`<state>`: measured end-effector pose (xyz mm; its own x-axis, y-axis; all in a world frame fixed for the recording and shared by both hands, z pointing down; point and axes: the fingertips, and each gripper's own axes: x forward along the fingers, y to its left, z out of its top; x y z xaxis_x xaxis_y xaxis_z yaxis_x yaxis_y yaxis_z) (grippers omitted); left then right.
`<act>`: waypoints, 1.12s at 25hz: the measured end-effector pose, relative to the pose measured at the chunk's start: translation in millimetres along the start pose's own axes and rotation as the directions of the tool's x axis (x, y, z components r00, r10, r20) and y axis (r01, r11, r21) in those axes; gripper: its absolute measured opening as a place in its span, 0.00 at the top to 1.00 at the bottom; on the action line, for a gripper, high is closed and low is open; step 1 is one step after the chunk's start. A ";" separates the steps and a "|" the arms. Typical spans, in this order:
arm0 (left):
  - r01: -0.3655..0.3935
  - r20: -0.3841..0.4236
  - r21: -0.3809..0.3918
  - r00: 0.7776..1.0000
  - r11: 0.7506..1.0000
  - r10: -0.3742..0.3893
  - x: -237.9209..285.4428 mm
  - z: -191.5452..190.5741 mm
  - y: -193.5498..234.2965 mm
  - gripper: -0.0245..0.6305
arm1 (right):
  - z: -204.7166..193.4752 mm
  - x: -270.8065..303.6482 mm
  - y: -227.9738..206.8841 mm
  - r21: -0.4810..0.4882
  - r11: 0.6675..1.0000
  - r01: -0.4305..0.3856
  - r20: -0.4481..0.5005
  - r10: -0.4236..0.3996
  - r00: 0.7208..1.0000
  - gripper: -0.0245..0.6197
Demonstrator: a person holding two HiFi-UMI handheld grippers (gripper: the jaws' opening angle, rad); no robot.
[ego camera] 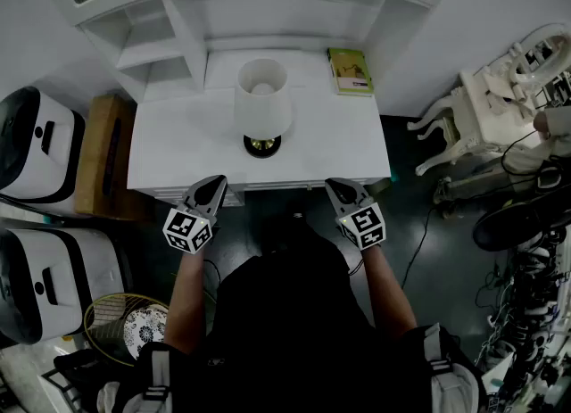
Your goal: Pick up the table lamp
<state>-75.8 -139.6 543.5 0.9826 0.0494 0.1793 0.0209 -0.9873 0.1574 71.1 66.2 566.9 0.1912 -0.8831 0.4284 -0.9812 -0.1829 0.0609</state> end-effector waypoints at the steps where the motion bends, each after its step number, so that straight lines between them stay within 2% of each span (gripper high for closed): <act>1: 0.001 -0.001 0.000 1.000 1.000 -0.001 0.1 0.4 -0.9 0.95 | 0.1 1.1 -0.3 0.000 1.000 -0.002 0.000 0.002 1.000 0.95; 10: -0.031 0.005 -0.019 0.999 0.999 0.032 -3.8 7.9 -11.5 0.95 | 1.9 10.7 -3.1 -0.013 0.998 -0.060 -0.003 0.060 0.998 0.95; 17: -0.100 0.013 -0.038 0.995 0.994 0.101 -1.9 14.1 -20.1 0.95 | -3.2 31.4 -10.1 -0.031 0.985 -0.171 -0.021 0.171 0.985 0.95; 21: -0.157 0.020 -0.055 0.987 0.986 0.158 -1.8 20.4 -21.3 0.95 | -0.4 44.8 -14.2 -0.042 0.970 -0.241 -0.033 0.240 0.970 0.95; 24: -0.204 0.023 -0.068 0.978 0.977 0.206 -2.9 23.4 -25.7 0.95 | 6.4 55.9 -14.3 -0.054 0.949 -0.312 -0.005 0.312 0.950 0.95; 28: -0.263 0.017 -0.082 0.964 0.961 0.266 -4.3 25.5 -32.8 0.95 | 7.4 74.8 -17.9 -0.098 0.918 -0.385 -0.019 0.385 0.923 0.95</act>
<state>-76.0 -111.3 512.8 0.9558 -0.2171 0.1981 -0.2538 -0.9497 0.1836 103.1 0.2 591.2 -0.2018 -0.8773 0.4355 -0.9765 0.2145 -0.0206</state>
